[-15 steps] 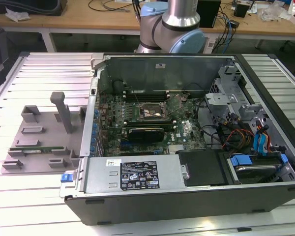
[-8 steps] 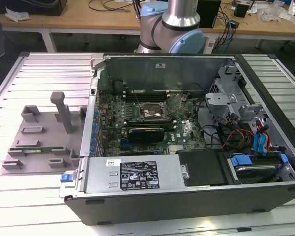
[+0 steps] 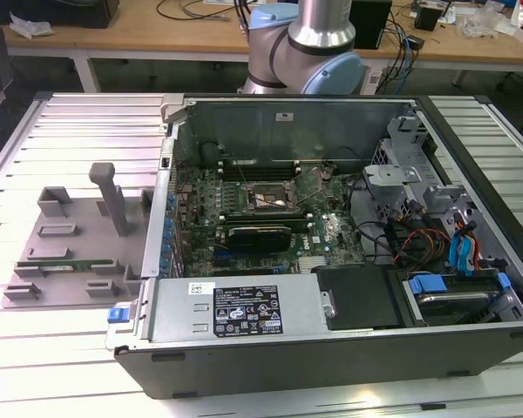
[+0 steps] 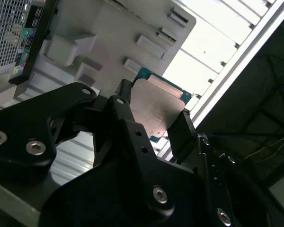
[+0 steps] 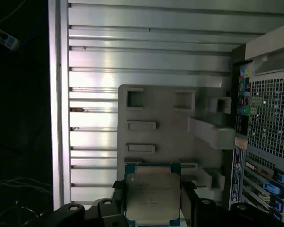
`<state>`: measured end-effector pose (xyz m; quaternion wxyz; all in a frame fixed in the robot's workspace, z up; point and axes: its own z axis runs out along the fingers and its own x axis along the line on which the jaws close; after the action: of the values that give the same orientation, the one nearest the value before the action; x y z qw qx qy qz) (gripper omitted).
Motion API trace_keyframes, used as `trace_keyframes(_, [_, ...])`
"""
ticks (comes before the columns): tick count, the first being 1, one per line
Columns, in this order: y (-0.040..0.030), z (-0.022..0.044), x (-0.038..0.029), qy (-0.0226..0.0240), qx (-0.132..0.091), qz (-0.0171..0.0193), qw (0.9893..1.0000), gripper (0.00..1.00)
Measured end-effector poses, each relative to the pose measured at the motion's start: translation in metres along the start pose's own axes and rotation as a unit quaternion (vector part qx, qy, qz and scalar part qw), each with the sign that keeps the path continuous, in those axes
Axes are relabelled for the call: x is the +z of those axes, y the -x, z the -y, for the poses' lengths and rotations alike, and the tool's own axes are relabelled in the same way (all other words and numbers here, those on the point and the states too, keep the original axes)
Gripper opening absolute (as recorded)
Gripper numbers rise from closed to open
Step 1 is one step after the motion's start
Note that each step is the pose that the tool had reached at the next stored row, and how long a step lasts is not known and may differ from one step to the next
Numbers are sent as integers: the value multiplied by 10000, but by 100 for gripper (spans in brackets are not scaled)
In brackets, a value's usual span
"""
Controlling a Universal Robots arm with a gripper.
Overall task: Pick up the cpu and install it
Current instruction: 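Pick up the cpu and move it towards the insertion slot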
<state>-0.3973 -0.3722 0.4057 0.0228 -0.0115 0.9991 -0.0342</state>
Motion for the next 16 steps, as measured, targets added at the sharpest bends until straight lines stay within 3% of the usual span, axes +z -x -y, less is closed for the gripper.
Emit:
trace_keyframes(1, [-1, 0, -1, 139, 7, 2, 9999, 55])
trace_keyframes(6, [2, 0, 0, 147, 7, 3, 9999, 55])
trace_keyframes(9, [59, 1, 2, 147, 7, 2, 9999, 55])
trace_keyframes(12, [153, 3, 6, 147, 7, 2, 9999, 55])
trace_keyframes(16, [382, 8, 17, 147, 7, 2, 9999, 55])
